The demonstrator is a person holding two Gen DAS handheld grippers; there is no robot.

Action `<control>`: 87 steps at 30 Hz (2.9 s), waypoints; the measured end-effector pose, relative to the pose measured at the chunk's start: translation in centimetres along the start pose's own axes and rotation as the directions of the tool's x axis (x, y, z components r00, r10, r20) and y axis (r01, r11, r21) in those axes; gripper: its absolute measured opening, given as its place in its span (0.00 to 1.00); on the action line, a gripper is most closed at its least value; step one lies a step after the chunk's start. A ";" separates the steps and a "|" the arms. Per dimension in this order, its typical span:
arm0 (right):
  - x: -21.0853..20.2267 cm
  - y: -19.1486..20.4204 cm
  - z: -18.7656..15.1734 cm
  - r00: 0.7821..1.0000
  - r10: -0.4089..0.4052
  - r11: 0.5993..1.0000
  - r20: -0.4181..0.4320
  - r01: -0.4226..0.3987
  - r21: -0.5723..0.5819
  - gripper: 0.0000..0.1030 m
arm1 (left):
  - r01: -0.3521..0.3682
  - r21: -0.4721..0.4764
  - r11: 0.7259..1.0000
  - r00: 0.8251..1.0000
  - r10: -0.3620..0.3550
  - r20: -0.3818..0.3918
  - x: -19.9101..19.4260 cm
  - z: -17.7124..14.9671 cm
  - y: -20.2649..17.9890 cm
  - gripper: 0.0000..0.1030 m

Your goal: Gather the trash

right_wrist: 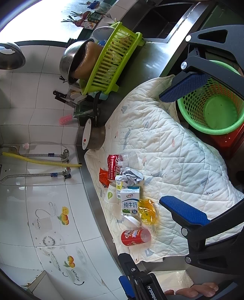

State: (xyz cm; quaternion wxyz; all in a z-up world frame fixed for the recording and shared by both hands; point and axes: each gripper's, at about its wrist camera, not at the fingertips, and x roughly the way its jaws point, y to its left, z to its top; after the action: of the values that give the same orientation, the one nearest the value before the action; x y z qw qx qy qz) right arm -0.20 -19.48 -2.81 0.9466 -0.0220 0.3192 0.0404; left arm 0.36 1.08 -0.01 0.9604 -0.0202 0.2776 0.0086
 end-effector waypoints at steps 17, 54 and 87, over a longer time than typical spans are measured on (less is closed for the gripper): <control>2.0 1.2 0.5 0.999 0.042 0.998 -0.020 -0.043 -0.038 0.94 | -0.022 -0.035 0.999 1.000 0.021 -0.017 1.4 0.3 2.1 0.95; 21.8 6.1 7.5 0.970 0.192 0.977 -0.147 -0.204 -0.067 0.64 | -0.187 -0.156 0.970 0.975 0.164 -0.153 10.3 0.3 14.7 0.94; 25.1 6.7 8.0 0.975 0.162 0.979 -0.155 -0.179 -0.100 0.16 | -0.260 -0.329 0.908 0.907 0.113 -0.407 25.1 -0.8 18.3 0.85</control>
State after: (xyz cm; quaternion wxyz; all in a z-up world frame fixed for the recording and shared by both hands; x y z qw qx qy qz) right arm 23.93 -10.66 -11.76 0.9109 -0.0511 0.3856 0.1378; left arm 20.69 19.45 -14.72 0.8613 -0.1777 0.4514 0.1511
